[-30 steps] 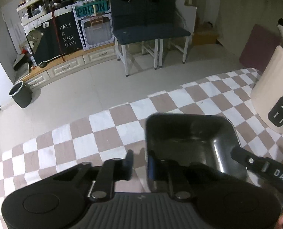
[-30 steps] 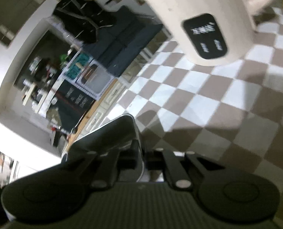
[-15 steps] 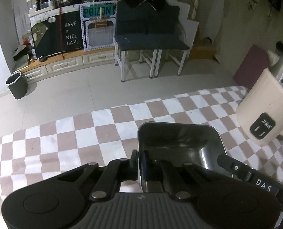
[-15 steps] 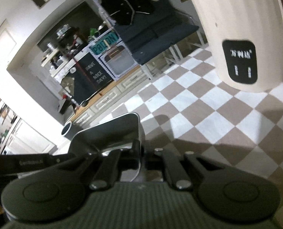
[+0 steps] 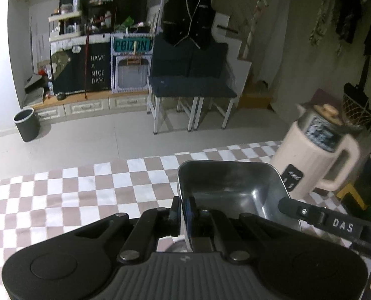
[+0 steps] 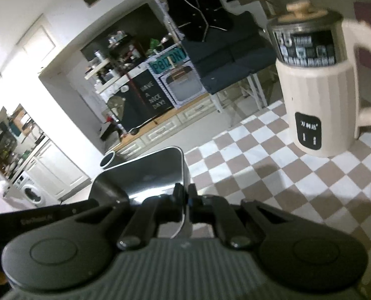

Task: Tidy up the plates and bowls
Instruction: 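Lift the second steel pan and carry it toward the stacked bowls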

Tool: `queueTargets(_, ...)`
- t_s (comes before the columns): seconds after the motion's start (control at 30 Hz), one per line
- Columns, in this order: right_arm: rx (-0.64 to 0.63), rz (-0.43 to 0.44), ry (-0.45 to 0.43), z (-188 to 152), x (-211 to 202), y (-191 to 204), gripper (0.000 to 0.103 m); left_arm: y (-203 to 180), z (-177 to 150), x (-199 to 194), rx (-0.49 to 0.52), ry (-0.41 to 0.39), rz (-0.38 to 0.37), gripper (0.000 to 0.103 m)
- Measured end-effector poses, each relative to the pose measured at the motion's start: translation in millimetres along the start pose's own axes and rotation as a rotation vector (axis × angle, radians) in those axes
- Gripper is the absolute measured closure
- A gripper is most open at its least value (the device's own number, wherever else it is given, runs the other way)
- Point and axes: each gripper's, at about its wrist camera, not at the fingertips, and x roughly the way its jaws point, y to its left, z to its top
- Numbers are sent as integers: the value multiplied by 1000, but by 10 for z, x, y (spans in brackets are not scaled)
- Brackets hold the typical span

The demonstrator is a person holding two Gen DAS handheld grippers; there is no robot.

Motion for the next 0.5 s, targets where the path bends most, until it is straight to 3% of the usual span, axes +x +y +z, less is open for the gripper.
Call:
queueTargets(0.2, -62, 18, -1, -54, -414, 211, 98, -41, -182, -595, -16, -57, 8, 98)
queueTargets(0.5, -73, 85, 28, -469, -846, 427, 98, 78, -659, -1348, -6, -131, 23, 98)
